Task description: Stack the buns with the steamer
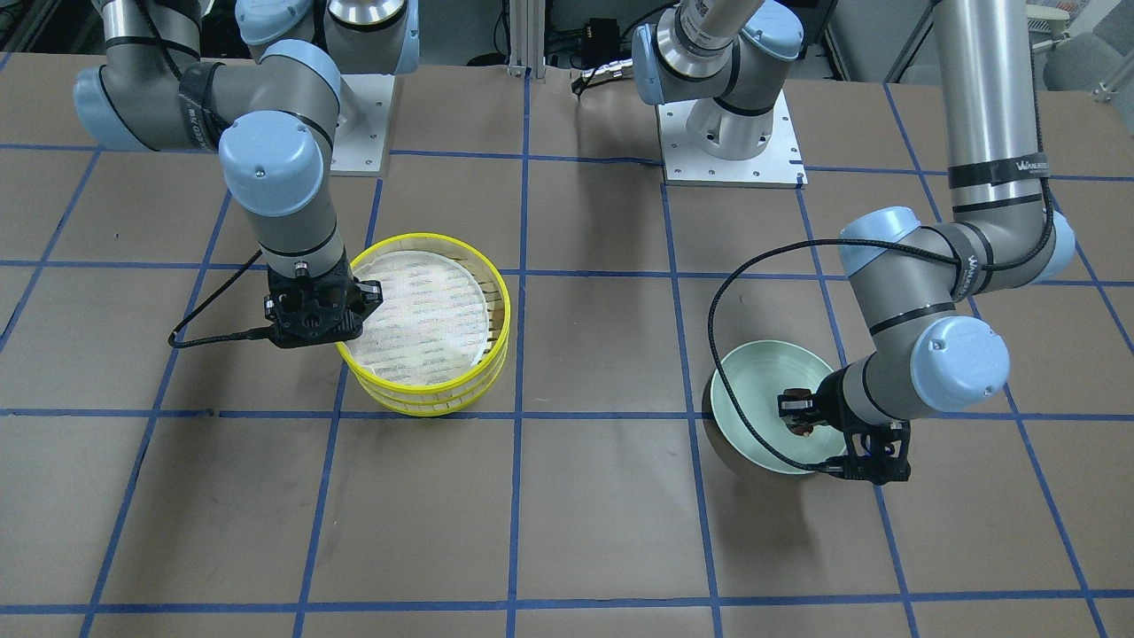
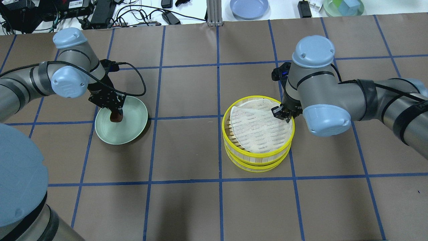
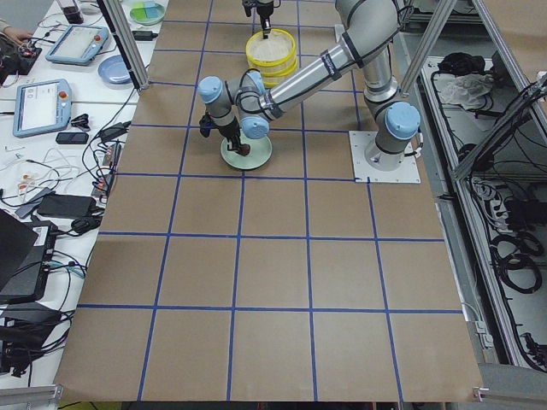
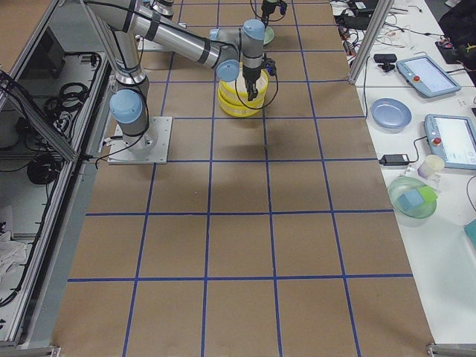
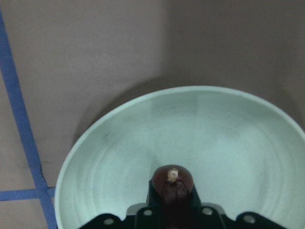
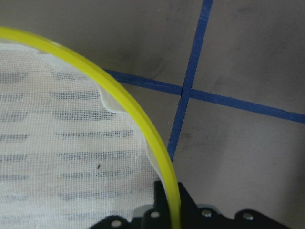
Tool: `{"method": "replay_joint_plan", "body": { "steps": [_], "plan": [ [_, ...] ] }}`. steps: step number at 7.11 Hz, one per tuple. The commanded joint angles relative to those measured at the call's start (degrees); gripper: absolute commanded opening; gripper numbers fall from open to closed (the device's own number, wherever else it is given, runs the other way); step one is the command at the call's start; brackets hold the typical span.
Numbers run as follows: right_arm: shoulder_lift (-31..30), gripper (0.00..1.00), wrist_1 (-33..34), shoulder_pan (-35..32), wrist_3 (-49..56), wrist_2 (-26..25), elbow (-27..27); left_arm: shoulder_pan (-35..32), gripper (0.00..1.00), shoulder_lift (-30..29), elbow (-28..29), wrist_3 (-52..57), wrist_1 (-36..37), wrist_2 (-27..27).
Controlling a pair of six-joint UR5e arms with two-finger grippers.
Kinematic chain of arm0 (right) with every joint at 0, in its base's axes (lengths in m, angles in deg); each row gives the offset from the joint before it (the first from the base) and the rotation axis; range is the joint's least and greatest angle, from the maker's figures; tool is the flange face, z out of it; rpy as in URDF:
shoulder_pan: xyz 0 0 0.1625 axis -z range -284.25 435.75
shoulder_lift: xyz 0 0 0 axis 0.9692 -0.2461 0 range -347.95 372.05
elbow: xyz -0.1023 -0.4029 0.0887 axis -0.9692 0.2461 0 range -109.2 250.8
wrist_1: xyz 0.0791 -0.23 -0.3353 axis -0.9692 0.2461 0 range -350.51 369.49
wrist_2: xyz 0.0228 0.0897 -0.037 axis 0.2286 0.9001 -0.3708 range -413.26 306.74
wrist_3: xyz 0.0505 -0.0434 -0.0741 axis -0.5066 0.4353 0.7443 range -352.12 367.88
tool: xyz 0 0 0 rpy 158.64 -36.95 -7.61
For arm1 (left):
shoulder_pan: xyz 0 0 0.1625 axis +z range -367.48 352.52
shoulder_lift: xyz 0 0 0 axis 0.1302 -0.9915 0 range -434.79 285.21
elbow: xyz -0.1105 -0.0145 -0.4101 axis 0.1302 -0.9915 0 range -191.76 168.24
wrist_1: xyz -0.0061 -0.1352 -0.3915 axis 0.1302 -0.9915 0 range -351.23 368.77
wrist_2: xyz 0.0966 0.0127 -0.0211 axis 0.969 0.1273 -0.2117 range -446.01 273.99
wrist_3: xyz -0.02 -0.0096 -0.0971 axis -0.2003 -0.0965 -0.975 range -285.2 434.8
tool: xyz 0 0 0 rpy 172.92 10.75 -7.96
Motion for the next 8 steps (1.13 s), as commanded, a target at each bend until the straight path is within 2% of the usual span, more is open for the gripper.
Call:
{"method": "replay_joint_plan", "body": {
  "steps": [1,2,4,6,8],
  "plan": [
    [0.03,0.0,0.19,-0.06,0.38,-0.35,0.27,-1.04,0.0,3.06,3.2,-6.23,-1.76,-1.22],
    [-0.67,0.0,1.32,-0.06,0.73,0.26,0.71,-1.22,0.0,4.9,5.48,-9.66,-4.82,-4.72],
    [-0.68,0.0,5.45,0.12,12.73,2.54,0.8,-1.49,0.0,8.86,6.74,-12.68,-6.68,-5.45],
    [-0.5,0.0,4.68,0.12,15.13,2.55,0.63,-3.58,0.0,11.77,6.74,-12.85,-8.88,-7.02],
    [-0.06,0.0,3.88,0.3,16.03,2.46,0.62,-6.66,0.0,12.13,6.74,-17.41,-8.89,-7.12]
  ]
}}
